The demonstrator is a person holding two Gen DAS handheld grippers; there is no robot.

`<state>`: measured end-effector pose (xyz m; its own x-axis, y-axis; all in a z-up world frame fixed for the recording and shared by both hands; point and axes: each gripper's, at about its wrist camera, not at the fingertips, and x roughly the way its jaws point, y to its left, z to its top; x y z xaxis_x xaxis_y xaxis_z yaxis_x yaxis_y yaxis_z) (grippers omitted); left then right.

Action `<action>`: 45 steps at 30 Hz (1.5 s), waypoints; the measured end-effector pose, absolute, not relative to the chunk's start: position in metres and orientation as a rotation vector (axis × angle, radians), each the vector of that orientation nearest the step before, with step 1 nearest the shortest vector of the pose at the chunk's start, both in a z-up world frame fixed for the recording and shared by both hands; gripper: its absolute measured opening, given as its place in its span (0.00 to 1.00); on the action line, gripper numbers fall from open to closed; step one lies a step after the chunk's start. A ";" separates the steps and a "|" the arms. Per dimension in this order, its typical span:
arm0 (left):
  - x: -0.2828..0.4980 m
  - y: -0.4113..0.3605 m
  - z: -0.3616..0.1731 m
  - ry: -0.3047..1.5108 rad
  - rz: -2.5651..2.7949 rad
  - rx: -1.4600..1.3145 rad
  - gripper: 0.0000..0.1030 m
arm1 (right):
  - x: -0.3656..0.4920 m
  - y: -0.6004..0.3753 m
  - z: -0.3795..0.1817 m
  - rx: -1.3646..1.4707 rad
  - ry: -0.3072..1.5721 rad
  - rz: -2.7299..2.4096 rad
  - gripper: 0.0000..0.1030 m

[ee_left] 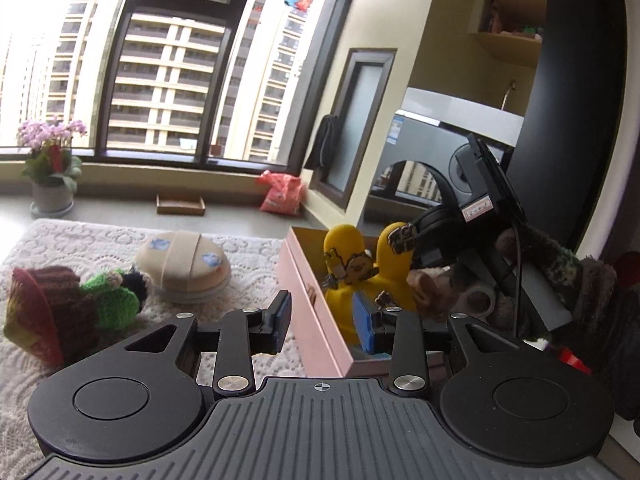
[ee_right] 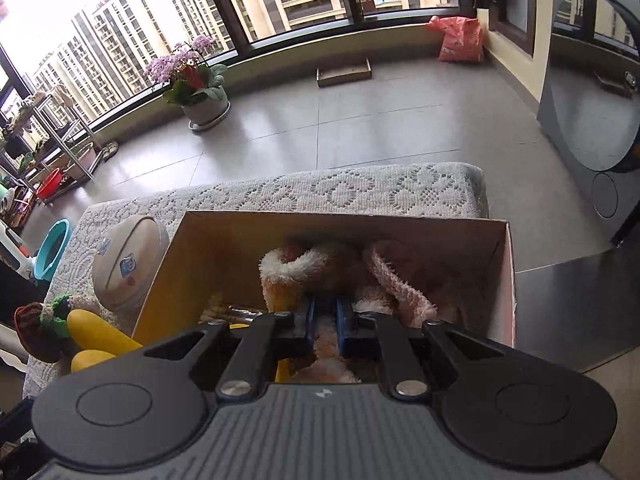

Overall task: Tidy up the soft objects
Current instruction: 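Lower the towel into the pink box with the right tool while the left drops the yellow toy in, then grasp the red-hat crochet doll with the left tool while the right grasps the beige round cushion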

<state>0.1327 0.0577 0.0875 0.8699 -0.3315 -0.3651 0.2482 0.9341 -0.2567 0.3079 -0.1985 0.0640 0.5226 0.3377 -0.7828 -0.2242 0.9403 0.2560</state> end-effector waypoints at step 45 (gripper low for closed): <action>0.110 0.257 0.065 0.407 0.003 -0.497 0.41 | 0.193 0.041 0.088 -0.336 0.938 0.560 0.92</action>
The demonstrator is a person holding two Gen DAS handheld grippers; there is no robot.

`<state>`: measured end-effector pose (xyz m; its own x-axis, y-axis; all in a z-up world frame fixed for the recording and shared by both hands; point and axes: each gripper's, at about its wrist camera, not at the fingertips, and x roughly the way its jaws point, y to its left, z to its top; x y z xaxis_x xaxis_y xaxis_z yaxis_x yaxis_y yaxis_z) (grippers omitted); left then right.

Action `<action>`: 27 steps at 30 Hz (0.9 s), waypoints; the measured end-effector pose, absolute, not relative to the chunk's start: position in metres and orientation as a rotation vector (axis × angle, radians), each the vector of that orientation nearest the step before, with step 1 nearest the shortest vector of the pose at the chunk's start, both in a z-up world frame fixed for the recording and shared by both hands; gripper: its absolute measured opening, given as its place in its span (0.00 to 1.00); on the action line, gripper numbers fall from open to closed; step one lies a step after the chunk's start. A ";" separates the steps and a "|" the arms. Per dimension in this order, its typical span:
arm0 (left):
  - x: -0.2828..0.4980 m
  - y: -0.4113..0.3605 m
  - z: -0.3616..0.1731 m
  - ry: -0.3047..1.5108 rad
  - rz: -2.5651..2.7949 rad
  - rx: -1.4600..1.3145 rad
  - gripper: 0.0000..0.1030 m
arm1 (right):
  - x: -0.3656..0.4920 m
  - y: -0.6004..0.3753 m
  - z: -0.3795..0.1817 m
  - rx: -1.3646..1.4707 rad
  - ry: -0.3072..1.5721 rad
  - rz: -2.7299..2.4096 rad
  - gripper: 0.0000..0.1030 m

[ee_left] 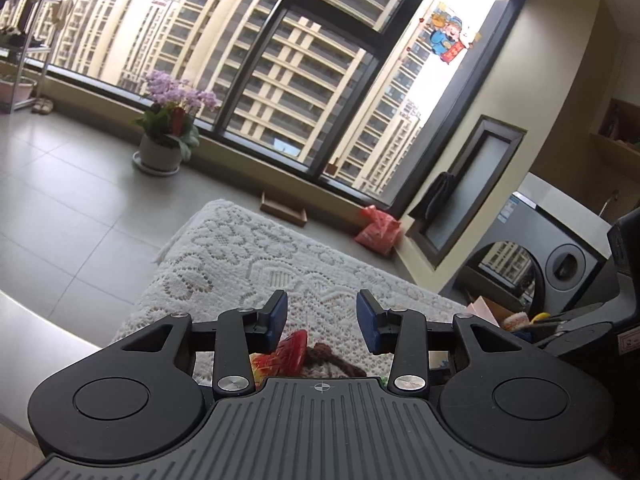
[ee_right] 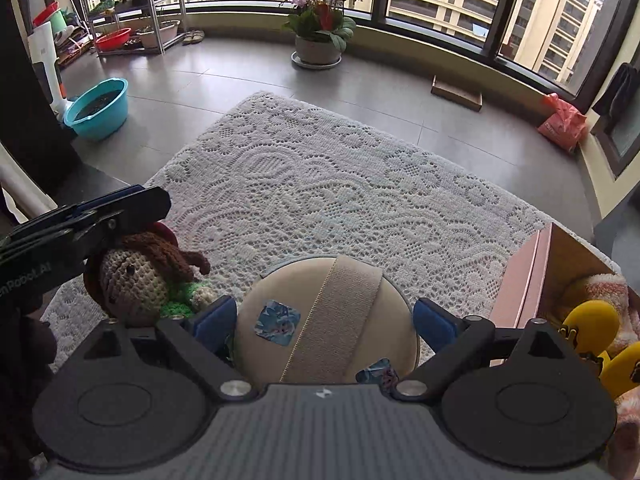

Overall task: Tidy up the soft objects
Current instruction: 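Grasp the red-hat crochet doll with the left tool while the right grasps the beige round cushion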

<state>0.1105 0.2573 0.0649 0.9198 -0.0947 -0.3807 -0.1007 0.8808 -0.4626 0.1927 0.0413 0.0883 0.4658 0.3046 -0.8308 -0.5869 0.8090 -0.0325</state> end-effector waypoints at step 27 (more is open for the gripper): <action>0.125 0.168 0.079 0.501 -0.161 -0.276 0.41 | 0.012 -0.156 0.062 -0.174 0.564 0.412 0.98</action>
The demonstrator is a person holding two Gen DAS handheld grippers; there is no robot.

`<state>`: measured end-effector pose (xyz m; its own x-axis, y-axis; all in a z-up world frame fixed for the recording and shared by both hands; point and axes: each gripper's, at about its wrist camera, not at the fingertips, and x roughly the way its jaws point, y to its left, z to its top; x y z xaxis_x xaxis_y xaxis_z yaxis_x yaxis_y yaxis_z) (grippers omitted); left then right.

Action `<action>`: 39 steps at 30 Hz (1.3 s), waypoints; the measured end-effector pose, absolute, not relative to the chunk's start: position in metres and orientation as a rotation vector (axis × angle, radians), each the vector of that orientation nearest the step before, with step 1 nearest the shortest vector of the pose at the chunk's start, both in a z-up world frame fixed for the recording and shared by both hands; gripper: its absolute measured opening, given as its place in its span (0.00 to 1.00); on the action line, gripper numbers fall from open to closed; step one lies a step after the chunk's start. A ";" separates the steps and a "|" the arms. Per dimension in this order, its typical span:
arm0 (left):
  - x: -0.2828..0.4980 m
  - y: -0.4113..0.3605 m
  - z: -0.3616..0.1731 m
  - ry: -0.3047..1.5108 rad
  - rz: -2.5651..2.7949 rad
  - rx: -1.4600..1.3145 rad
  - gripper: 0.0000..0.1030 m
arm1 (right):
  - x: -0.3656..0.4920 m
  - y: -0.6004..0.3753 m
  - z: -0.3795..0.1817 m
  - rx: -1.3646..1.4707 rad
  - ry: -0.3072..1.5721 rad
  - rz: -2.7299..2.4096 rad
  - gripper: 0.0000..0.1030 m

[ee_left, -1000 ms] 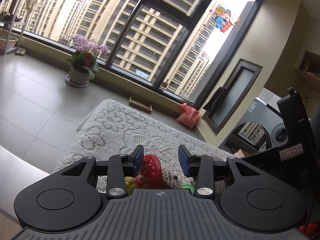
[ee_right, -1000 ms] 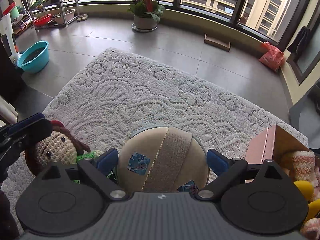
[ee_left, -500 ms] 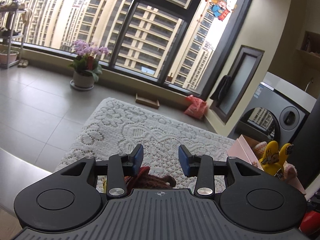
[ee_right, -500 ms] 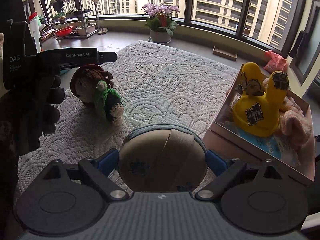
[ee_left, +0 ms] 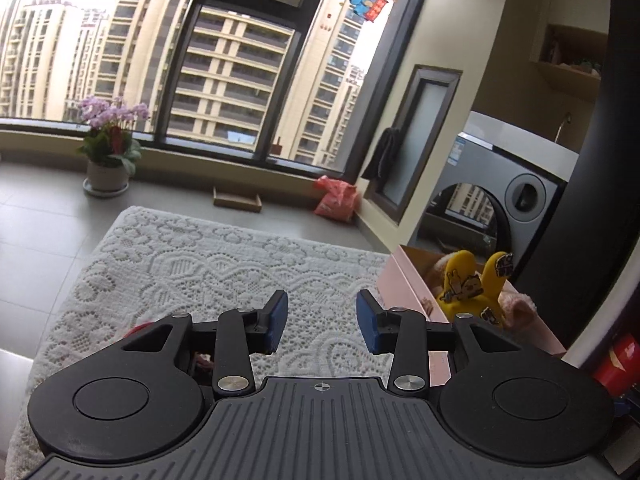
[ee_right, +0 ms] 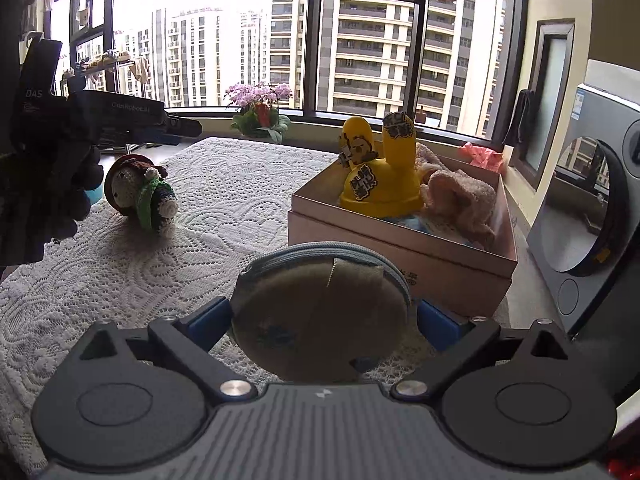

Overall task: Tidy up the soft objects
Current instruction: 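Grasp the red-hat crochet doll with the left tool while the right grasps the beige round cushion, then lift the crochet doll with the left tool while the right lifts the beige cushion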

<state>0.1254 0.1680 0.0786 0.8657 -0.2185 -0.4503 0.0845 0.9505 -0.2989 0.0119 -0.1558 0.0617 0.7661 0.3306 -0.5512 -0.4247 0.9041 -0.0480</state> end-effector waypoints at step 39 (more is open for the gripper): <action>0.082 0.127 0.060 0.422 0.385 -0.227 0.42 | 0.025 -0.161 0.022 -0.006 0.638 0.452 1.00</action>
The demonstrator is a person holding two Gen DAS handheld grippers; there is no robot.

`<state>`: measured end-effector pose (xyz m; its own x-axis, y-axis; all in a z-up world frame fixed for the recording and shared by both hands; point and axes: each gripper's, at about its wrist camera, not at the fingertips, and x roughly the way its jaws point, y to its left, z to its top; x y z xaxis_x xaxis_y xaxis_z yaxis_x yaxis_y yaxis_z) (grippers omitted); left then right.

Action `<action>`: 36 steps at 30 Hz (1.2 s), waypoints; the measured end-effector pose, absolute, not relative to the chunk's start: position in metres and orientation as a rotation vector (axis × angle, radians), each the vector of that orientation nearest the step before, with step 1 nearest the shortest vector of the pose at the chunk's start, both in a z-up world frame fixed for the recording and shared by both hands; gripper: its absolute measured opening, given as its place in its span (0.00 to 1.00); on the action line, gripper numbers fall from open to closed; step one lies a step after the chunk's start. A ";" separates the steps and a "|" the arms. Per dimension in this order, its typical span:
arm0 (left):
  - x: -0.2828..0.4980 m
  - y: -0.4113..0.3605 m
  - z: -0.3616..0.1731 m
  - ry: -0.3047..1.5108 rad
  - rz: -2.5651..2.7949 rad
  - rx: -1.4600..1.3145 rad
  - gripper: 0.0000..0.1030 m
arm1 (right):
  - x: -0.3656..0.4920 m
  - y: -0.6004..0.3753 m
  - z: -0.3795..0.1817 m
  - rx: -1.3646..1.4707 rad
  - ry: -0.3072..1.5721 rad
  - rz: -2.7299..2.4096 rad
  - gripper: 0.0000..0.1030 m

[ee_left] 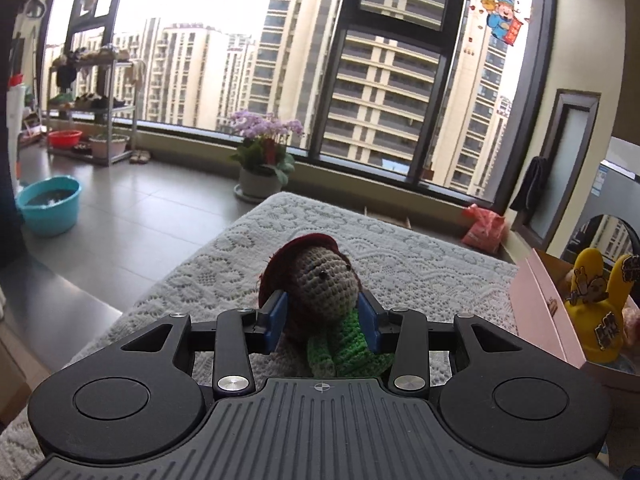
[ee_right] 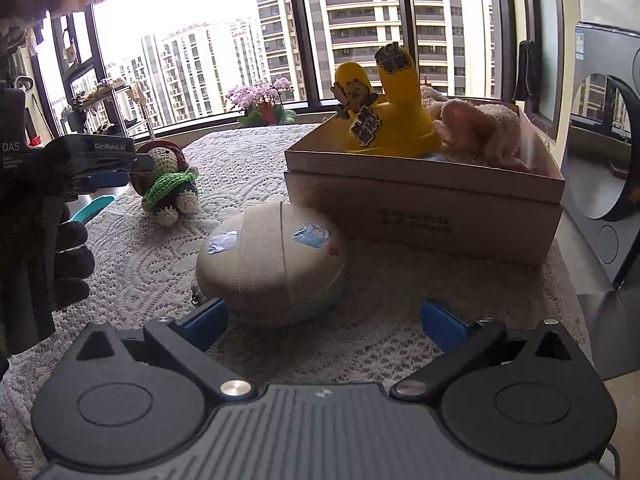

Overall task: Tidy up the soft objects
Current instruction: 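Lift the crochet doll with the left tool while the right lifts the beige cushion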

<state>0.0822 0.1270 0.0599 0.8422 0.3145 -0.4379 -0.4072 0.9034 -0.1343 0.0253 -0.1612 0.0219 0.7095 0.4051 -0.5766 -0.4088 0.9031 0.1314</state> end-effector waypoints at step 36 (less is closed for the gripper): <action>0.178 0.145 0.037 0.613 0.344 -0.188 0.57 | 0.029 -0.162 0.019 0.017 0.686 0.452 1.00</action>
